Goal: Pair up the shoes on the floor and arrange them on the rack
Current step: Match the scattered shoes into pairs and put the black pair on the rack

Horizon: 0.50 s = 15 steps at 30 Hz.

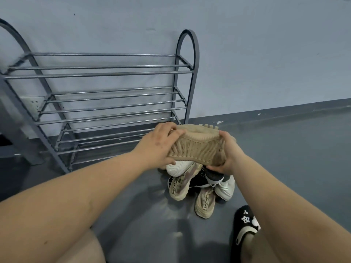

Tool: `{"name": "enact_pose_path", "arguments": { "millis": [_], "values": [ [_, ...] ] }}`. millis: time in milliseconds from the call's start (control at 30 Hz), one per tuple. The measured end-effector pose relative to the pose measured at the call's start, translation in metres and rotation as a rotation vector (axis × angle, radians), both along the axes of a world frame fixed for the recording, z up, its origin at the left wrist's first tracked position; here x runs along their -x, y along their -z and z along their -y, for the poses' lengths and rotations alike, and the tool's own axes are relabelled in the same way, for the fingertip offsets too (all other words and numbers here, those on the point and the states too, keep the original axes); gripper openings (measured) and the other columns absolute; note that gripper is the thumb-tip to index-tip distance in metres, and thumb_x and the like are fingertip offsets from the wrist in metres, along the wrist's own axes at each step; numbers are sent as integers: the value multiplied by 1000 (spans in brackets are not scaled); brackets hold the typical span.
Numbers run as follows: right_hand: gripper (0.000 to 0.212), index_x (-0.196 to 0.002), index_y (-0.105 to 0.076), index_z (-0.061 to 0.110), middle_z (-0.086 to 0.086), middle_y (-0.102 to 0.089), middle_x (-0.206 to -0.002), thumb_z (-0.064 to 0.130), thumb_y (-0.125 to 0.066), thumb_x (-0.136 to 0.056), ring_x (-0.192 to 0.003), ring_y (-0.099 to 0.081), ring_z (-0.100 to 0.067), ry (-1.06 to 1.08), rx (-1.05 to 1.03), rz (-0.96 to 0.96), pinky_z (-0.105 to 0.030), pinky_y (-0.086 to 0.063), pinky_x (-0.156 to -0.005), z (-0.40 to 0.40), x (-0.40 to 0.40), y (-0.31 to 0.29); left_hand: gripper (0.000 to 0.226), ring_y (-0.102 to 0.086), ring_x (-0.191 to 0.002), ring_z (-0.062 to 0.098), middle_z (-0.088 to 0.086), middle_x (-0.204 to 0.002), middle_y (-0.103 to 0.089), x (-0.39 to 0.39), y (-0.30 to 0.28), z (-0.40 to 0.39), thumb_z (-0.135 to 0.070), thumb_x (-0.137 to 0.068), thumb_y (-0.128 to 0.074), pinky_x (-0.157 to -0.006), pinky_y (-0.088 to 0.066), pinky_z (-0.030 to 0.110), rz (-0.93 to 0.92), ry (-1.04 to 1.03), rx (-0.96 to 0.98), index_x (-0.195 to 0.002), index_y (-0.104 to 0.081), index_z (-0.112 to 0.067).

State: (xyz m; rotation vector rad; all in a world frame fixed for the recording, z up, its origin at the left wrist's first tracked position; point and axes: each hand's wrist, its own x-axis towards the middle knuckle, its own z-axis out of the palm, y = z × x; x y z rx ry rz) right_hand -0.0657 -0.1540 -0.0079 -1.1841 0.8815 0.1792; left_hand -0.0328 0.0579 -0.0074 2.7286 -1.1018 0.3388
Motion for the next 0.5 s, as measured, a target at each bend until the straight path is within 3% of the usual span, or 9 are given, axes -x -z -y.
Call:
{"name": "enact_pose_path", "arguments": {
  "millis": [67, 133, 200, 233, 267, 333, 500],
  "values": [
    [33, -86, -54, 18, -8, -59, -89, 51, -58, -83, -79, -58, -26, -2, 1, 8, -44, -50, -77, 3, 0, -1, 102, -25, -135, 21, 3, -146, -21, -1, -5, 3, -51, -67, -76, -112, -30, 38, -255, -150, 188, -148, -22, -24],
    [39, -98, -57, 20, -8, -62, -98, 54, -59, -79, -84, -60, -27, -20, 1, 13, -43, -50, -75, 2, -2, 1, 87, -33, -131, 20, 4, -143, -29, -1, -11, 6, -54, -74, -69, -109, -33, 36, -558, -270, 400, -145, -28, -24],
    [52, -114, -53, 23, -8, -61, -111, 55, -63, -73, -92, -60, -29, -15, 19, 6, -45, -51, -74, 1, -4, 6, 44, -58, -102, 21, 5, -112, -59, -1, -12, 7, -52, -86, -55, -82, -54, 34, -948, -298, 571, -118, -53, -22],
    [60, -119, -50, 24, -7, -60, -116, 55, -65, -70, -96, -60, -30, -2, 27, 3, -45, -51, -72, 0, -4, 8, 35, -63, -87, 20, 3, -96, -65, -1, -11, 7, -52, -90, -49, -68, -57, 34, -1100, -337, 631, -104, -58, -22],
    [67, -123, -48, 24, -7, -58, -119, 56, -67, -67, -99, -59, -31, 12, 36, 3, -45, -53, -72, -1, -4, 9, 36, -65, -80, 19, 3, -89, -68, -2, -10, 6, -52, -92, -45, -64, -58, 33, -1192, -374, 677, -98, -60, -21],
    [77, -127, -45, 26, -7, -56, -123, 57, -69, -61, -104, -59, -32, 37, 35, 19, -47, -54, -75, -1, -4, 12, 33, -65, -76, 19, 5, -86, -69, -4, -9, 4, -48, -93, -47, -69, -56, 35, -1255, -412, 733, -95, -62, -18],
    [82, -134, -43, 27, -7, -55, -132, 55, -70, -63, -113, -57, -34, 54, 1, 115, -52, -51, -86, 3, -5, 18, 24, -67, -78, 24, 11, -92, -70, -6, -4, 5, -34, -87, -63, -83, -56, 47, -1193, -414, 813, -94, -64, -12]
  ]
}}
